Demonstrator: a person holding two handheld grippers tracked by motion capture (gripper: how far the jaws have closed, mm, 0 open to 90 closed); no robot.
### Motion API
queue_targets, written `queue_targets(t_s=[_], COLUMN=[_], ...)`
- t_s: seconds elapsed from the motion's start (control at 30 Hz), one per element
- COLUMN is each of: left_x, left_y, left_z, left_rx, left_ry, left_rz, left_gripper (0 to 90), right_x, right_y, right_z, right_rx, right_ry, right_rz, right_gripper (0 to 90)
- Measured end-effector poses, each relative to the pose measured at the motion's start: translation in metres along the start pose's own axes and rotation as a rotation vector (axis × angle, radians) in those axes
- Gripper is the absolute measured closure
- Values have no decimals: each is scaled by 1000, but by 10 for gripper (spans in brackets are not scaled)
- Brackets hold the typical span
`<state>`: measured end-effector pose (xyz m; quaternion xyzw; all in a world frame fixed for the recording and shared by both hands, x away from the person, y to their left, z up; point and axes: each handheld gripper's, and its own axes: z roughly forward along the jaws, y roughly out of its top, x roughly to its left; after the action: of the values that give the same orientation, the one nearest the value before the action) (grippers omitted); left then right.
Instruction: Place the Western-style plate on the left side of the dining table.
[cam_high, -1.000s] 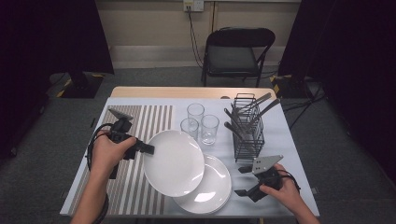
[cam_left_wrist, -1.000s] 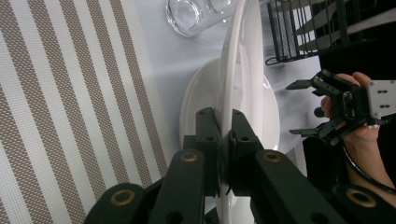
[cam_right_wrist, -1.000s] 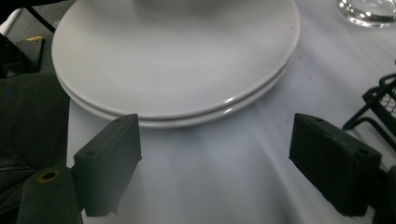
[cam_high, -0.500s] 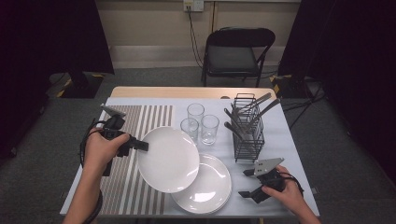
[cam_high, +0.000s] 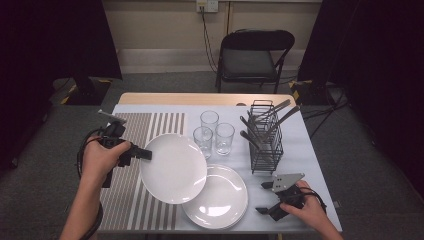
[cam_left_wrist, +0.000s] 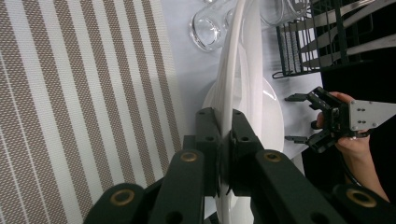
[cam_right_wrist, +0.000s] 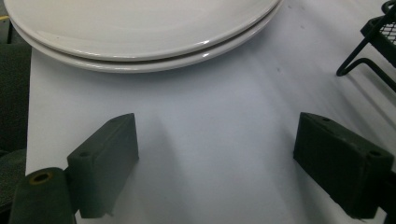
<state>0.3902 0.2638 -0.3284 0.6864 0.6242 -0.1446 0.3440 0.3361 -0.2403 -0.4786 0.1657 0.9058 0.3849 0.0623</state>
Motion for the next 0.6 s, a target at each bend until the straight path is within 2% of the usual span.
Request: queue_targets(t_s=[0.1, 0.23, 0.27, 0.43, 0.57, 0.6], left_x=[0, 3, 4, 6, 9, 10], left_y=[0, 1, 1, 1, 1, 2], left_z=[-3, -7, -7, -12, -15, -17], left_rx=[-8, -13, -14, -24, -35, -28], left_ry=[-1, 3, -7, -1, 0, 4], left_rz=[-12, 0, -10, -31, -29, -12], left_gripper=[855, 855, 855, 856, 856, 856], right_x=[0, 0, 0, -1, -1, -1], right_y=[0, 0, 0, -1, -1, -1], right_z=[0, 0, 0, 0, 0, 0], right_rx=[-1, -2, -2, -5, -5, -5], right_ry=[1, 1, 2, 6, 8, 8], right_rz=[4, 4, 4, 8, 12, 11], right_gripper=[130, 130, 130, 130, 130, 130])
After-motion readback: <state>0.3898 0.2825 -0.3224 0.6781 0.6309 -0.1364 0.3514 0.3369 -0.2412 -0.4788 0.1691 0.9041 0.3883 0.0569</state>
